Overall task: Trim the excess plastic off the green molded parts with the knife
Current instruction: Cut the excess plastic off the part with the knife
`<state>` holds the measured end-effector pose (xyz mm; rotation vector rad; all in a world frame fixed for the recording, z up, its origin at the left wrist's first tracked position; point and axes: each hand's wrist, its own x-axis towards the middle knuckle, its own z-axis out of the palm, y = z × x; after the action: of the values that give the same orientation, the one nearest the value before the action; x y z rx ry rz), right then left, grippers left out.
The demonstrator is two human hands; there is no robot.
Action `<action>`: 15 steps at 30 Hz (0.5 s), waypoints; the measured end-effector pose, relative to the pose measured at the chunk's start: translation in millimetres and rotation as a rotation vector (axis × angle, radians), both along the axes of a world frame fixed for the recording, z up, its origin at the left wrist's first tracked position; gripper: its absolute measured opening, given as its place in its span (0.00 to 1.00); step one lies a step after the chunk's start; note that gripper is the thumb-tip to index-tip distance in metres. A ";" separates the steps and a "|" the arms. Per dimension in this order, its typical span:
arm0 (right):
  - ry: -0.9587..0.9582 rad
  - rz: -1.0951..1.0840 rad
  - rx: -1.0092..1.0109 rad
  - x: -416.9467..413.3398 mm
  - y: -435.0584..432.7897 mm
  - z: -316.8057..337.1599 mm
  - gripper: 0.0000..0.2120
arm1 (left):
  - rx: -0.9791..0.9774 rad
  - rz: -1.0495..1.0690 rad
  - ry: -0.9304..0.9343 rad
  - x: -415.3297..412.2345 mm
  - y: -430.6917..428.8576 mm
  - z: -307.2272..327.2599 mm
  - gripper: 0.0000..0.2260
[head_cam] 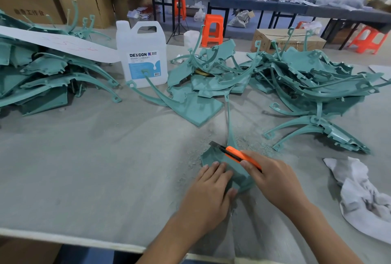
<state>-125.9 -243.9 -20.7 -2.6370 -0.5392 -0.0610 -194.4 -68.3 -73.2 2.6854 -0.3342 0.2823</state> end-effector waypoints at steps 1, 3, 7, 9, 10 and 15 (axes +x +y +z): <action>-0.013 -0.016 0.034 -0.5 -0.6 -0.5 0.14 | 0.013 0.007 0.024 0.0 -0.9 0.4 0.23; -0.031 -0.047 0.125 -3.0 -0.2 -1.7 0.13 | 0.046 0.044 0.047 -2.3 -7.8 2.2 0.24; -0.030 -0.081 0.173 -9.1 -0.9 -3.5 0.11 | 0.123 0.076 0.022 -13.8 -28.5 6.6 0.28; -0.029 -0.088 0.150 -11.1 -4.2 -3.2 0.12 | 0.119 0.027 0.011 -15.1 -25.7 9.4 0.27; -0.034 -0.086 0.128 -12.2 -5.4 -2.4 0.12 | 0.073 -0.014 0.029 -14.4 -22.8 8.9 0.25; -0.027 -0.067 0.051 -24.1 -5.3 -0.9 0.13 | 0.061 -0.071 -0.006 -18.6 -18.2 0.0 0.19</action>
<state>-150.1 -249.3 -21.6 -2.6078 -0.4527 -0.1293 -213.0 -86.5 -73.2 2.7256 -0.4456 0.2630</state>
